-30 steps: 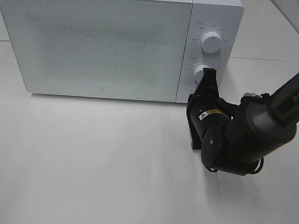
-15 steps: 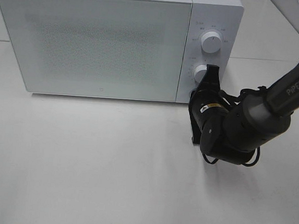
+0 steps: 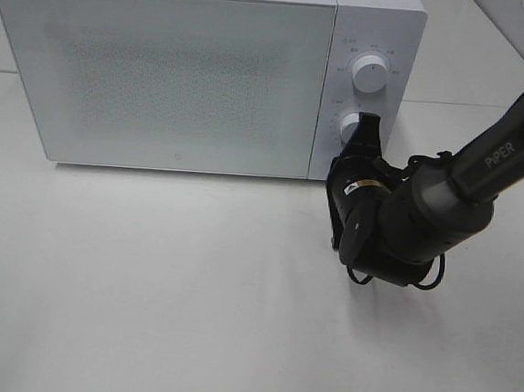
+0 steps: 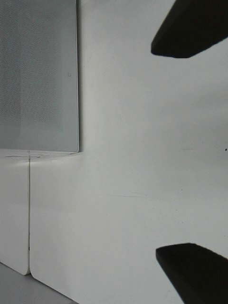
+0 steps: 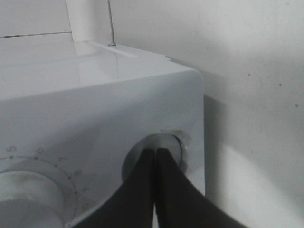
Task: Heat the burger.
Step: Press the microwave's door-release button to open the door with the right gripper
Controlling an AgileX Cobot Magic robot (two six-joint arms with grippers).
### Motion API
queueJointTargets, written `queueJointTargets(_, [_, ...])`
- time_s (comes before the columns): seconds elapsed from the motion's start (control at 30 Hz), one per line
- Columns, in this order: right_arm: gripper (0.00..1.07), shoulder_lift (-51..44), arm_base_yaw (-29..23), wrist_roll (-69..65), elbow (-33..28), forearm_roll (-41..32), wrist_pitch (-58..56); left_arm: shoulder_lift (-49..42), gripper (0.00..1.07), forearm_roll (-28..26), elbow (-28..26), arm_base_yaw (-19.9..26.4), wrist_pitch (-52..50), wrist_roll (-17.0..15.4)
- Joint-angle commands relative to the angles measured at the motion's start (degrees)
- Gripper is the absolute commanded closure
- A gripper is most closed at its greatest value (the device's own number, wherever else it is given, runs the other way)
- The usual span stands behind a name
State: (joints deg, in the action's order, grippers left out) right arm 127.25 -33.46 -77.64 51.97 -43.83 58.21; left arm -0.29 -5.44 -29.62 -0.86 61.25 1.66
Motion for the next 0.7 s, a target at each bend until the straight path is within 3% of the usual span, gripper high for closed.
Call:
queueJointTargets(0.03, [1.07, 0.1, 1.0, 0.9, 2.9, 0.2, 5.1, -1.0, 0.09, -0.3, 0.0, 0.2, 0.0, 0.1])
queueJointTargets(0.37, [1.07, 0.2, 3.5, 7.8, 10.9, -0.6, 8.7, -1.0, 0.09, -0.3, 0.0, 0.2, 0.0, 0.1])
queueJointTargets(0.7, [1.07, 0.0, 3.5, 9.1, 11.7, -0.7, 6.6, -1.0, 0.09, -0.3, 0.0, 0.2, 0.0, 0.1])
